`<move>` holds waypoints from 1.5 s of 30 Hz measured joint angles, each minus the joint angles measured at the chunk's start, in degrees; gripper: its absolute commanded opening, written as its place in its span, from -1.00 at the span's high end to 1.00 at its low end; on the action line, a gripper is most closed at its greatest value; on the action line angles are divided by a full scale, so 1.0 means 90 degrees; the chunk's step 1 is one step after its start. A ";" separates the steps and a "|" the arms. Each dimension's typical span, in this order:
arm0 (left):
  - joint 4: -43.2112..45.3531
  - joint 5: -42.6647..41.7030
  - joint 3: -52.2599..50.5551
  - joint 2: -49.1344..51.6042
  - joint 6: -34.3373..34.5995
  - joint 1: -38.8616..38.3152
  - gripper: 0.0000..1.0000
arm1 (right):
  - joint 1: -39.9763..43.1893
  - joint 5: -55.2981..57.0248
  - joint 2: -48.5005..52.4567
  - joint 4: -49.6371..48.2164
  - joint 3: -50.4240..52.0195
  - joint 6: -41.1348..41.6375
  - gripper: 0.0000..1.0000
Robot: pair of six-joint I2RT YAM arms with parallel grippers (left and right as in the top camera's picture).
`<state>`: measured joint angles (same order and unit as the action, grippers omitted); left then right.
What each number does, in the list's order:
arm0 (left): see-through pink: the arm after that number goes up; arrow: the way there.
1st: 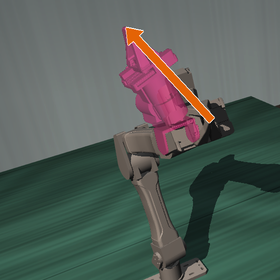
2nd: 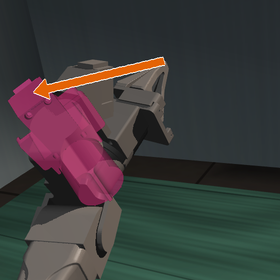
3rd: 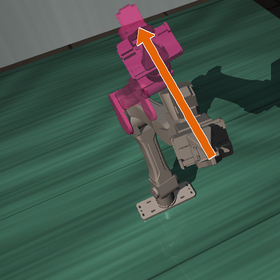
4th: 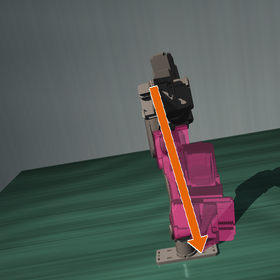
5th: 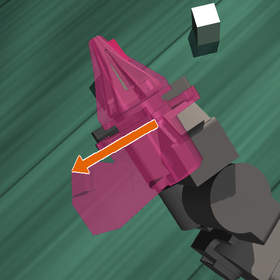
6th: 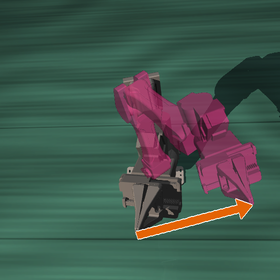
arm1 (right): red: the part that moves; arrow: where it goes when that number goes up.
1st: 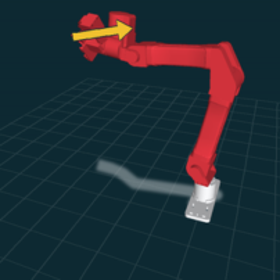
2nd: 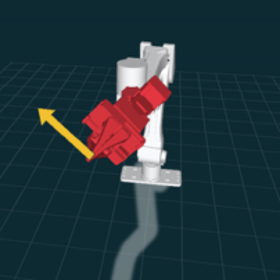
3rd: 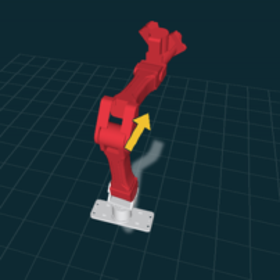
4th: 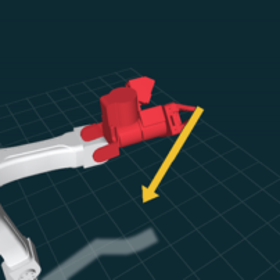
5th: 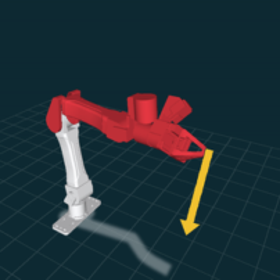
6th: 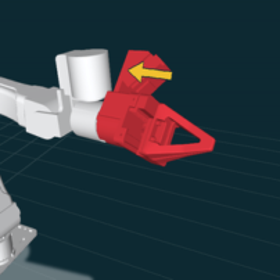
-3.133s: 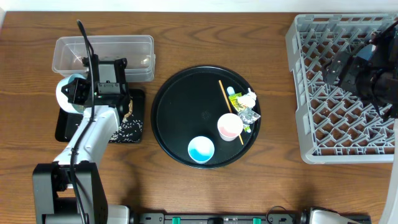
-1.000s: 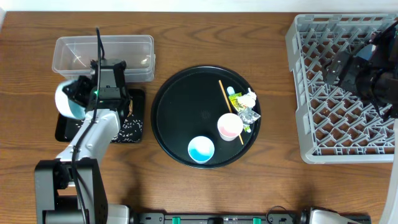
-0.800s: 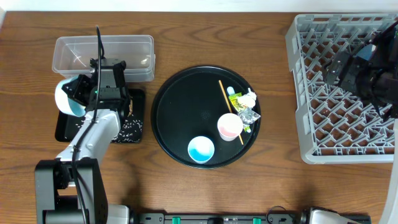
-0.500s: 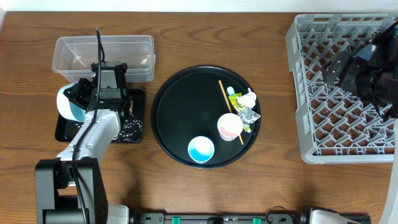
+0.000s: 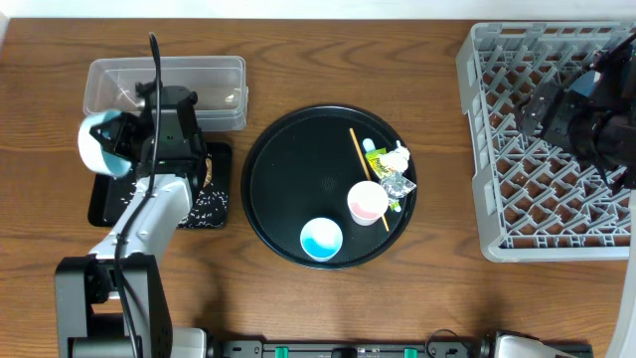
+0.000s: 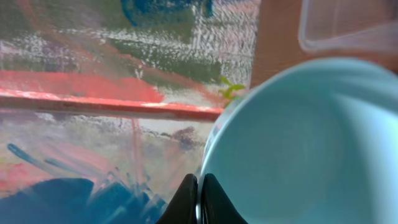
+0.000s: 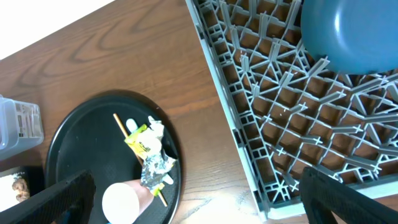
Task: Sort waste into correct bins and load items into the dishwasher rack
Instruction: 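Carry the emptied bowl back over the round tray with the left gripper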
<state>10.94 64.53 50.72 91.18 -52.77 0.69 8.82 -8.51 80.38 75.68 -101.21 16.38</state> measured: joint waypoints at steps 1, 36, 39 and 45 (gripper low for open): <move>-0.0248 -0.0017 -0.0007 0.0005 0.0017 0.0002 0.88 | 0.0000 0.0000 0.0000 -0.0005 0.0000 0.0000 -0.98; -0.2956 -0.2186 -0.0027 -0.2331 0.4265 0.0017 0.88 | 0.0000 0.0000 0.0000 -0.0002 0.0002 0.0000 -0.98; -0.3096 -0.2936 -0.0005 -0.2829 0.4704 0.0019 0.88 | 0.0000 0.0000 0.0000 -0.0005 0.0002 0.0000 -0.98; -0.3776 -0.4541 0.0287 -0.3900 0.5683 0.0019 0.88 | 0.0000 0.0000 0.0000 -0.0005 0.0002 0.0000 -0.99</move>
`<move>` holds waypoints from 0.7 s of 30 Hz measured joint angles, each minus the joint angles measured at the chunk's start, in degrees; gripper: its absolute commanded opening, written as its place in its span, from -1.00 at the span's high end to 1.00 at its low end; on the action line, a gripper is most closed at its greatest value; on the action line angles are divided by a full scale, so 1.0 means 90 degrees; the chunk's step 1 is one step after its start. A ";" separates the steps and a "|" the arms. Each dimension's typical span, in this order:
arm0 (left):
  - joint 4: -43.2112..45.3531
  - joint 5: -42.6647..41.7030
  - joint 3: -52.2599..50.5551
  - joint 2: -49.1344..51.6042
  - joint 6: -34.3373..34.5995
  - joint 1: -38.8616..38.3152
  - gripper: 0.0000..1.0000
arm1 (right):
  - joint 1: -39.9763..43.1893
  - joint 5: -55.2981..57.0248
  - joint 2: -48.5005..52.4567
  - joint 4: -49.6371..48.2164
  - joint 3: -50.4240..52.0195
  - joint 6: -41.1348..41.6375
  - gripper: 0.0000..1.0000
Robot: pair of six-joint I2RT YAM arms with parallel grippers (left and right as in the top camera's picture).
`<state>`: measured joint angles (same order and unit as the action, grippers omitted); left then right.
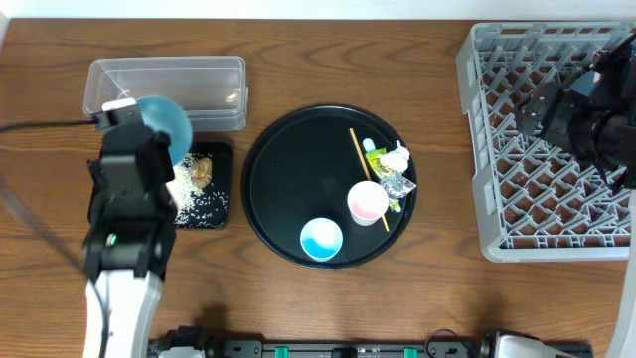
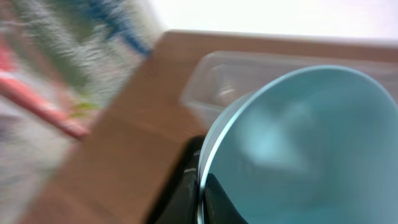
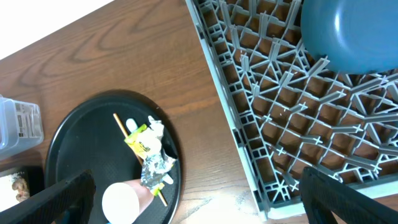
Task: Sort waste into correct bins and load items into the dishwasher rack
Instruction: 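Carry the emptied bowl back over the round tray with the left gripper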
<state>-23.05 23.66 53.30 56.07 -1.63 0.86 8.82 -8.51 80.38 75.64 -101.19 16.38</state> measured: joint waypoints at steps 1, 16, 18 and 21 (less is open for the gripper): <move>-0.0109 -0.0328 0.0034 -0.0209 0.0192 -0.0002 0.88 | 0.0000 0.0000 0.0000 0.0000 0.0000 0.0000 -0.98; -0.1807 -0.4498 0.0095 -0.0918 0.2392 -0.0299 0.88 | 0.0000 0.0000 0.0000 0.0002 0.0000 0.0000 -0.98; -0.1814 -0.4682 0.0095 -0.0911 0.2497 -0.0415 0.88 | 0.0000 0.0000 0.0000 0.0000 0.0000 0.0000 -0.99; -0.1860 -0.4874 0.0095 -0.0923 0.2703 -0.0559 0.88 | 0.0000 0.0000 0.0000 0.0002 0.0000 0.0000 -0.98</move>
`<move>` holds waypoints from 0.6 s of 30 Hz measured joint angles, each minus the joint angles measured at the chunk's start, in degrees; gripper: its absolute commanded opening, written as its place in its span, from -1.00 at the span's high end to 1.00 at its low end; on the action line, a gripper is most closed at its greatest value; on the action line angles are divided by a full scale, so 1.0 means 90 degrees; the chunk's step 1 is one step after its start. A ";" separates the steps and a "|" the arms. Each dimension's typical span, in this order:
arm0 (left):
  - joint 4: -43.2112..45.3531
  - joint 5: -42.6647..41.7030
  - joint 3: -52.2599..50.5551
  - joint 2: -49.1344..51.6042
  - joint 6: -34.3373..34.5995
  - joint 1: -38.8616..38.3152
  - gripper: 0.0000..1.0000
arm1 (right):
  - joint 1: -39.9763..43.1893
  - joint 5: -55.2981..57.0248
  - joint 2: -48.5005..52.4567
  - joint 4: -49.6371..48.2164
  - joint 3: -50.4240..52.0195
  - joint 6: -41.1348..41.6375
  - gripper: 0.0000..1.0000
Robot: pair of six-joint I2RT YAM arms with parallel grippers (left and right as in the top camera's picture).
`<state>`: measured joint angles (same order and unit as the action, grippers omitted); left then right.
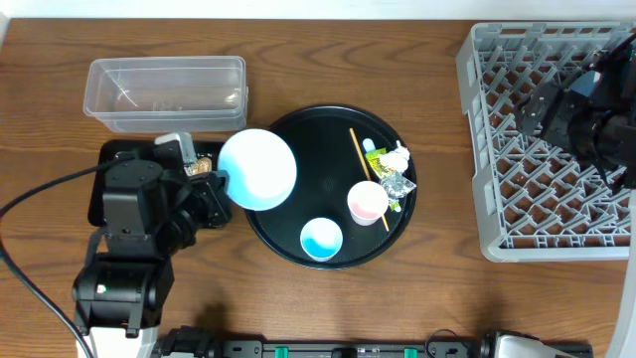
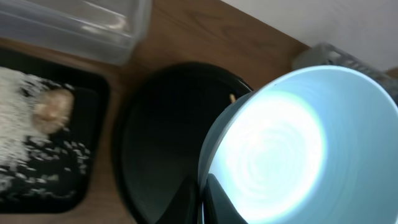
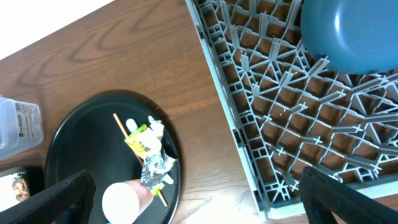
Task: Sort waste into correct bins and load items into the dishwasher rack
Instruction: 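Carry the emptied bowl back over the round tray with the left gripper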
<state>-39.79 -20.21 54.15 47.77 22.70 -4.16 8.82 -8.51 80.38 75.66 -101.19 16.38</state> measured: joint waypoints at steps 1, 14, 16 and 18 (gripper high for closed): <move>-0.0068 -0.0046 0.0000 -0.0002 0.0100 -0.0041 0.88 | 0.0000 0.0000 0.0000 -0.0002 0.0000 0.0000 -0.99; -0.1066 -0.0192 0.0000 -0.0005 0.0818 -0.0554 0.87 | 0.0000 0.0000 0.0000 -0.0002 0.0000 0.0000 -0.98; -0.1064 -0.0194 0.0000 -0.0005 0.0845 -0.0588 0.88 | 0.0000 0.0000 0.0000 -0.0002 0.0000 0.0000 -0.99; -0.1064 -0.0197 0.0000 -0.0005 0.0882 -0.0595 0.87 | 0.0000 0.0000 0.0000 -0.0002 0.0000 0.0000 -0.99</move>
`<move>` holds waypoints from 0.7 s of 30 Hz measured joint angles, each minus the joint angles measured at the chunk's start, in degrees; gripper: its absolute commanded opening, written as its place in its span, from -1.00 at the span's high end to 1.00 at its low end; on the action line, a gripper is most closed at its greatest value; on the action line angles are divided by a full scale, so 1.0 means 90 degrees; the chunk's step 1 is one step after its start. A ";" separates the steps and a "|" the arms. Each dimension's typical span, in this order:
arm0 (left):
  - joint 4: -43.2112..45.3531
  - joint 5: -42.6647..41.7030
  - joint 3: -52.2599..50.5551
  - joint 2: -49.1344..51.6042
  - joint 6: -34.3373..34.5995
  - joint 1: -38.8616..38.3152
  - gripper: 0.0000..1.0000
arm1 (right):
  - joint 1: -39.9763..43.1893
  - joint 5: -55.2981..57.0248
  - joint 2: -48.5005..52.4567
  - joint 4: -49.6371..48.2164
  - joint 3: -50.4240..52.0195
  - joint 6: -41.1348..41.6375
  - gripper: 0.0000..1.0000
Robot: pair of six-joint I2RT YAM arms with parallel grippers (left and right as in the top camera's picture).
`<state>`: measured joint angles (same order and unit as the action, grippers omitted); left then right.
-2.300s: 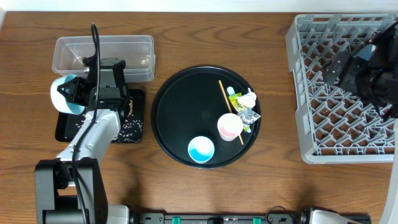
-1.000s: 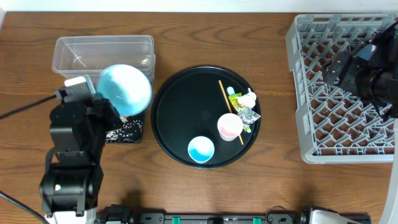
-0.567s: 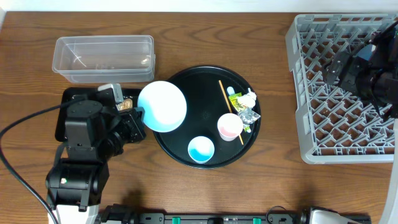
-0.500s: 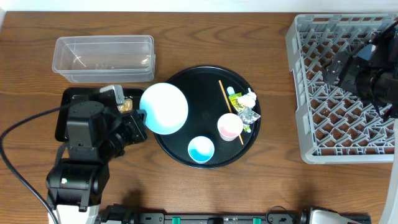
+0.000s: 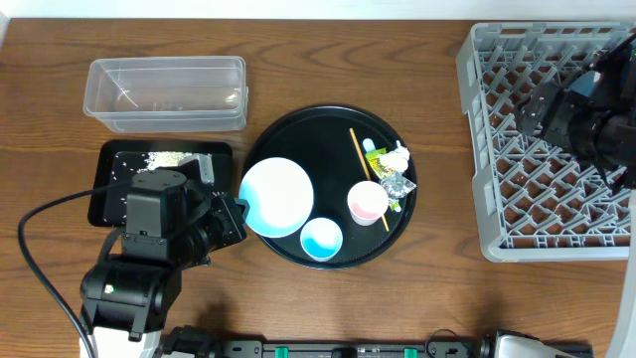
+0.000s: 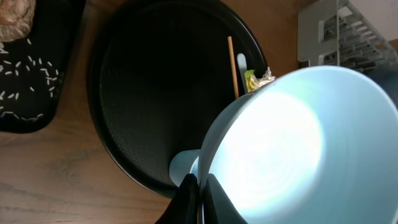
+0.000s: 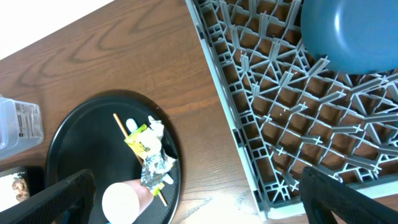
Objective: Sort waste into correct bins and load items into the dishwasher rack
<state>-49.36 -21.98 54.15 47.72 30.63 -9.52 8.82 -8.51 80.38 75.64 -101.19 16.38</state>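
Note:
My left gripper (image 6: 199, 186) is shut on the rim of an empty light blue bowl (image 6: 280, 143), held over the left half of the round black tray (image 5: 288, 134). The same bowl (image 5: 276, 197) hangs beside a small blue cup (image 5: 321, 239). Also on the tray are a pink cup (image 5: 368, 202), a chopstick (image 5: 366, 174) and crumpled wrappers (image 5: 395, 169). My right gripper (image 7: 202, 199) stands open above the grey dishwasher rack (image 5: 542, 214), where a dark blue bowl (image 7: 348, 34) sits.
A clear plastic bin (image 5: 166, 92) stands at the back left. In front of it lies a black rectangular tray (image 5: 109, 194) with rice and a food lump (image 6: 13, 11). My left arm (image 5: 139, 268) covers part of that tray.
My left gripper has carried the light blue bowl from the round tray's left edge further right and nearer the front, over the tray beside the small blue cup. The right arm has not moved.
First my left gripper held the bowl tipped over the black rectangular tray. Then the bowl was beside the clear bin, with rice and food lying in that tray. After that it was at the round tray's left edge, and now it is over the round tray.

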 measured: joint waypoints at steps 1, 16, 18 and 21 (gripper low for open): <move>0.0000 0.0000 0.0000 0.0000 0.0010 0.0000 0.88 | 0.0000 0.0000 0.0000 -0.0005 0.0000 0.0000 -0.99; -0.0046 -0.0002 0.0000 0.0000 0.0124 0.0000 0.88 | 0.0007 -0.0945 0.0000 0.0311 0.0000 0.0695 -0.99; -0.0053 -0.0005 0.0000 0.0000 0.0185 0.0000 0.88 | 0.0007 -0.1484 0.0000 0.0772 0.0000 0.0801 -0.99; -0.0090 -0.0024 0.0000 0.0002 0.0296 0.0000 0.87 | 0.0007 -0.2132 0.0000 0.1083 0.0000 0.0942 -0.87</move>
<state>-50.17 -22.20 54.15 47.75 33.30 -9.52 8.88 -27.70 80.38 85.38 -101.19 24.86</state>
